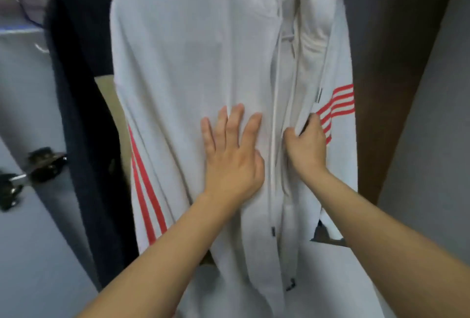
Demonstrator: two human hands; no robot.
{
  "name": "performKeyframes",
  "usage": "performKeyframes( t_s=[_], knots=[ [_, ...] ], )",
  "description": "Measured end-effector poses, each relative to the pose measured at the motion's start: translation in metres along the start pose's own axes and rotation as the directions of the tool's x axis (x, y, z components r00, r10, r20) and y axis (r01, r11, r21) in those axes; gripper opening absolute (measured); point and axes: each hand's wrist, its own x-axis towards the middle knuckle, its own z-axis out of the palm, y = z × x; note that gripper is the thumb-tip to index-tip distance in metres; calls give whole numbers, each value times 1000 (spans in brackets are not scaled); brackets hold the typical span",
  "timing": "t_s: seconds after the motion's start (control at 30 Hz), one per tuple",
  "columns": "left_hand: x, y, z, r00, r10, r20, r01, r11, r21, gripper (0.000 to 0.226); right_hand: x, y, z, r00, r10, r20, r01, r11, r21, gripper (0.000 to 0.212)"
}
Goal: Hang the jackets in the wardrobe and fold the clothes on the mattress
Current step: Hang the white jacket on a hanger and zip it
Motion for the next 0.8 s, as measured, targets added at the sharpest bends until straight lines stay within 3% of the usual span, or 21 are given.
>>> performKeyframes(
  t_s=[0.17, 0.27, 0.37, 0.4, 0.47, 0.5, 0.57, 0.6, 0.67, 0.73, 0.8],
  knots=[
    [-116, 10, 52, 994, -48, 102, 52, 998, -33, 65, -53, 96, 21, 1000, -5, 17, 6, 999, -41, 18],
    [-176, 24, 74, 960, -171, 221, 203, 970, -131, 64, -73, 137, 18, 980, 152, 128, -143, 987, -75, 9],
    [-218, 38, 93, 923, -304, 236, 368, 878, -306, 62, -86, 173, 12, 919, 313, 240, -282, 947, -157, 23],
    [-228, 42, 98, 892, -376, 251, 448, 805, -389, 58, -93, 183, 10, 894, 353, 275, -317, 933, -168, 25],
    [-245, 49, 104, 754, -536, 380, 650, 523, -551, 43, -115, 200, 3, 840, 418, 347, -378, 908, -180, 24],
    [-252, 53, 106, 636, -619, 461, 742, 325, -586, 38, -127, 209, -1, 814, 447, 371, -405, 895, -187, 26],
    [-263, 59, 110, 310, -724, 616, 852, -77, -519, 31, -152, 227, -12, 774, 503, 385, -464, 864, -197, 26],
    [-271, 61, 111, 146, -696, 703, 878, -236, -416, 26, -165, 236, -18, 757, 530, 381, -490, 847, -205, 22],
    [-285, 65, 109, -61, -474, 879, 854, -481, -200, 15, -190, 251, -31, 718, 580, 383, -549, 812, -201, 14],
    [-297, 69, 106, -124, -190, 974, 763, -646, -29, 10, -212, 257, -44, 681, 614, 398, -599, 780, -178, 19],
    [-306, 71, 109, -79, -67, 995, 712, -702, 9, 21, -227, 262, -56, 679, 622, 390, -615, 772, -162, 34]
  ],
)
